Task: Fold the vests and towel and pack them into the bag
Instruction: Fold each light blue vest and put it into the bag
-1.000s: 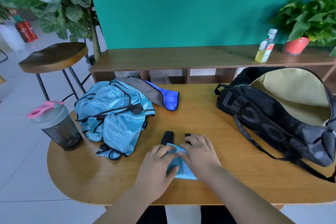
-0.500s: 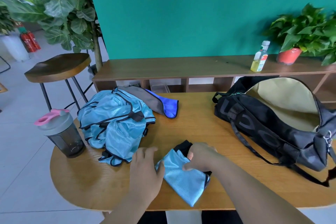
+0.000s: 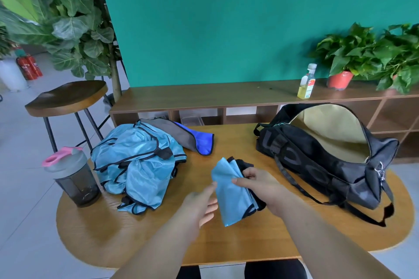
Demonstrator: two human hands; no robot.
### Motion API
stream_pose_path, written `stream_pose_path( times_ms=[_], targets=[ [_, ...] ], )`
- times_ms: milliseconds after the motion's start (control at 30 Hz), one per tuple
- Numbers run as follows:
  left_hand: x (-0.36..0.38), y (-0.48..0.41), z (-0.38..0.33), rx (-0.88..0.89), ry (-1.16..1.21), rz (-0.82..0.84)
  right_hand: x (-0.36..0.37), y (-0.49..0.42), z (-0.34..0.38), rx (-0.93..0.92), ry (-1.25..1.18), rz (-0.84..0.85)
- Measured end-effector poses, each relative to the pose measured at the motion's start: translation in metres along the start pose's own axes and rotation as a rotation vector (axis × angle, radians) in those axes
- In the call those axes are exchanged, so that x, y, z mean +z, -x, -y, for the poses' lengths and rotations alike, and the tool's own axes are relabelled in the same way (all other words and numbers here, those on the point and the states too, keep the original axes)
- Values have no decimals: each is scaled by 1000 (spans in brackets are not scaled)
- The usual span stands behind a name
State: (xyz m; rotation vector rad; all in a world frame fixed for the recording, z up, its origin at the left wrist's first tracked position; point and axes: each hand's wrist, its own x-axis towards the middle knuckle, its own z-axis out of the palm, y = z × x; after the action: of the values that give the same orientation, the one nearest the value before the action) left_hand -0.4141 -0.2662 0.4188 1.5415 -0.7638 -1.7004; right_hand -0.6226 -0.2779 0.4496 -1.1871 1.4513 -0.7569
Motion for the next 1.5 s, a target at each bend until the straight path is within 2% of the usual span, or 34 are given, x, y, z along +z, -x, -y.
stream_pose_path(
  times_ms=[100, 167, 300, 467, 567, 733, 833, 933, 1000, 1133, 1333, 1400, 1500],
  targets=[
    [21, 10, -17, 3, 191, 217, -10, 13, 9, -24, -226, 18],
    [35, 16, -30, 71, 210, 287, -16, 22, 15, -29, -334, 19],
    [60, 22, -52, 223, 67, 251, -32, 39, 25, 6, -454, 23],
    [90, 28, -82, 310, -79, 193, -61, 57, 41, -29, -438, 73],
    [112, 29, -101, 323, -83, 220, -84, 58, 49, -111, -414, -62],
    [168, 14, -123, 372, -123, 274, -125, 57, 68, -200, -362, -438],
    [200, 6, -130, 501, -417, 226, -157, 52, 74, -244, -314, -579],
    [221, -8, -131, 854, -1043, 107, -194, 42, 68, -173, -253, -608],
    [234, -16, -132, 1025, -1379, 146, -215, 39, 59, -91, -175, -570],
    [255, -25, -134, 1069, -1770, 338, -237, 39, 42, 46, 62, -465],
    [267, -45, -126, 1200, -2308, 222, -254, 45, 29, 146, 298, -463],
    [265, -51, -121, 1189, -2361, 253, -259, 46, 27, 163, 361, -465],
    [261, -42, -114, 1064, -2382, 362, -268, 47, 25, 189, 556, -451]
  ],
)
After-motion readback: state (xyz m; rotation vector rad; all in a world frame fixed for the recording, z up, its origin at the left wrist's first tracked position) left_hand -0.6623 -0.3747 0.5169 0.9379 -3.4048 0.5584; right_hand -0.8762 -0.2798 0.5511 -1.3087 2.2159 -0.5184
